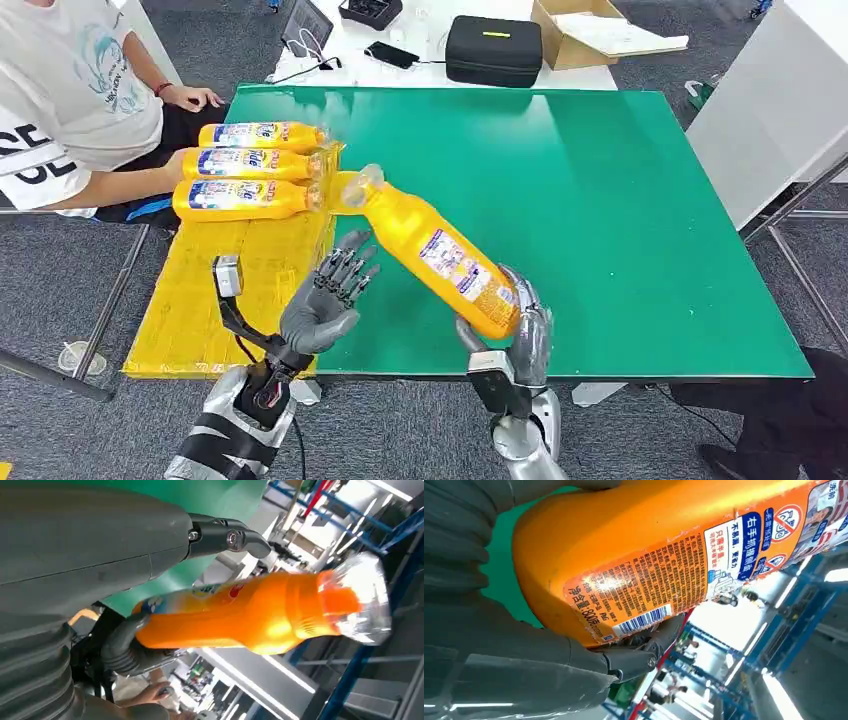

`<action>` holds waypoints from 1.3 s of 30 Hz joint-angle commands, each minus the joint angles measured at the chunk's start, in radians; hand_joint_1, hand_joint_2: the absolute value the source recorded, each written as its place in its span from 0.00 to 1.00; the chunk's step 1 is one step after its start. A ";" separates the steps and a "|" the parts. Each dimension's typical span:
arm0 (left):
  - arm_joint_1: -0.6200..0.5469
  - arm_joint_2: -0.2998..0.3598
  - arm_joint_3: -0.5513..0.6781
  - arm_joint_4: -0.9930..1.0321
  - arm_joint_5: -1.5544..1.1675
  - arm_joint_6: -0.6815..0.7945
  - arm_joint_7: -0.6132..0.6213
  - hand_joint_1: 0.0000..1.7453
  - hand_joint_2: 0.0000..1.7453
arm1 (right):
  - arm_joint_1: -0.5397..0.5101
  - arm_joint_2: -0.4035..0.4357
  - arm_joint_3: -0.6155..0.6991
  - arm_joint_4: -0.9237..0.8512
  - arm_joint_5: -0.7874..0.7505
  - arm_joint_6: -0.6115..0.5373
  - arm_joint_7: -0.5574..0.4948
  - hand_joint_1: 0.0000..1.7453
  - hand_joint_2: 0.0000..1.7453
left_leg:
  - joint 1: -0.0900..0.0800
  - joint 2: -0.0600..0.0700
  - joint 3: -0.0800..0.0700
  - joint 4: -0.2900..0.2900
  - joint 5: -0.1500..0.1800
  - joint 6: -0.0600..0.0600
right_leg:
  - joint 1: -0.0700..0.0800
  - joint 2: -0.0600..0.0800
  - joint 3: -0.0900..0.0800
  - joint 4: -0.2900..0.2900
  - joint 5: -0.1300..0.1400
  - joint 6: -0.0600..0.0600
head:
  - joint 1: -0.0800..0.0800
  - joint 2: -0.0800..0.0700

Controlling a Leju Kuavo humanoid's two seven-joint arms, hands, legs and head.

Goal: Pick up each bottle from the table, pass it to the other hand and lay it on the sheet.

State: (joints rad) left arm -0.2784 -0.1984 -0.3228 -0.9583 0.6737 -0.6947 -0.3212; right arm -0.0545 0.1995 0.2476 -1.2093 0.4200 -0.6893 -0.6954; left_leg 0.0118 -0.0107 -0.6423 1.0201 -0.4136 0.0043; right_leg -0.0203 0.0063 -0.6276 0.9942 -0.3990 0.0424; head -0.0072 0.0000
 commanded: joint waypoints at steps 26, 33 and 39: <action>-0.084 -0.013 -0.022 0.120 0.083 0.093 0.026 0.00 1.00 | -0.082 0.040 0.129 0.274 0.056 0.024 -0.003 1.00 1.00 | 0.001 0.002 0.004 0.000 -0.001 0.000 | 0.002 0.001 0.004 -0.001 -0.001 -0.002 | 0.000 0.000; -0.084 -0.013 -0.022 0.120 0.083 0.093 0.026 0.00 1.00 | -0.082 0.040 0.129 0.274 0.056 0.024 -0.003 1.00 1.00 | 0.001 0.002 0.004 0.000 -0.001 0.000 | 0.002 0.000 0.004 -0.001 -0.001 -0.002 | 0.000 0.000; -0.080 -0.017 -0.015 0.113 0.096 0.092 0.033 0.00 1.00 | -0.088 0.046 0.138 0.303 0.050 0.042 -0.003 1.00 1.00 | 0.002 0.002 0.006 0.000 -0.002 0.000 | 0.003 0.000 0.007 -0.001 -0.001 -0.003 | 0.000 0.000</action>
State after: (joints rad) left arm -0.3277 -0.2117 -0.3567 -0.8740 0.7546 -0.6050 -0.3006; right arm -0.1016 0.2468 0.3555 -1.0105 0.4791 -0.6687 -0.6962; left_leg 0.0119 -0.0106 -0.6423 1.0201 -0.4136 0.0042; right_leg -0.0203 0.0063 -0.6277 0.9943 -0.3990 0.0423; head -0.0069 0.0004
